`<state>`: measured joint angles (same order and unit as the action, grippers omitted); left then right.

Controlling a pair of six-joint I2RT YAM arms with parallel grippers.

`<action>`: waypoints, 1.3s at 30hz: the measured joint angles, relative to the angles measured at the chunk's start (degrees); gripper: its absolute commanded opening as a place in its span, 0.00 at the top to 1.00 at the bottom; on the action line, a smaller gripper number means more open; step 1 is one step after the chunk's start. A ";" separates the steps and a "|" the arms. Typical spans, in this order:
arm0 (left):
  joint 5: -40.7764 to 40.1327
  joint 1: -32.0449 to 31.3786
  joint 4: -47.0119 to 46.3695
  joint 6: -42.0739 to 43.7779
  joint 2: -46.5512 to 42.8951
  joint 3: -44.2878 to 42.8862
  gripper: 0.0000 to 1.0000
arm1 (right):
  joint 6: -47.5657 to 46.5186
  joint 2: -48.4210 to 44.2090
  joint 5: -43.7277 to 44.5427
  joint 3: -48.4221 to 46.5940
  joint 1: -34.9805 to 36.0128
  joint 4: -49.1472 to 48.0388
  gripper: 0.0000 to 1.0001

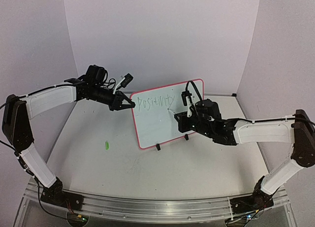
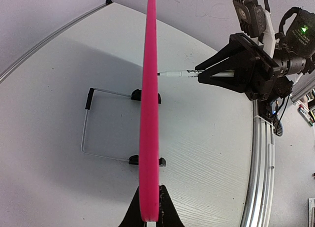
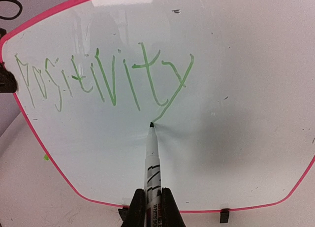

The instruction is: Write a sentence on the whiteboard

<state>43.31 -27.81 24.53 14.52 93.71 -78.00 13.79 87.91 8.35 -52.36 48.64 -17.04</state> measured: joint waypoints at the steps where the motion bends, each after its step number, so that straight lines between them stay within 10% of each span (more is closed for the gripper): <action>1: 0.00 0.00 0.00 0.00 0.00 0.00 1.00 | 0.02 0.06 0.05 0.00 0.15 0.01 1.00; 39: -0.18 -0.28 0.02 0.07 0.00 0.00 1.00 | -1.55 -14.01 -8.85 3.36 -8.51 7.66 1.00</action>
<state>43.12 -28.10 24.56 14.59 93.71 -78.00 12.24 73.91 -0.50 -49.00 40.13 -9.38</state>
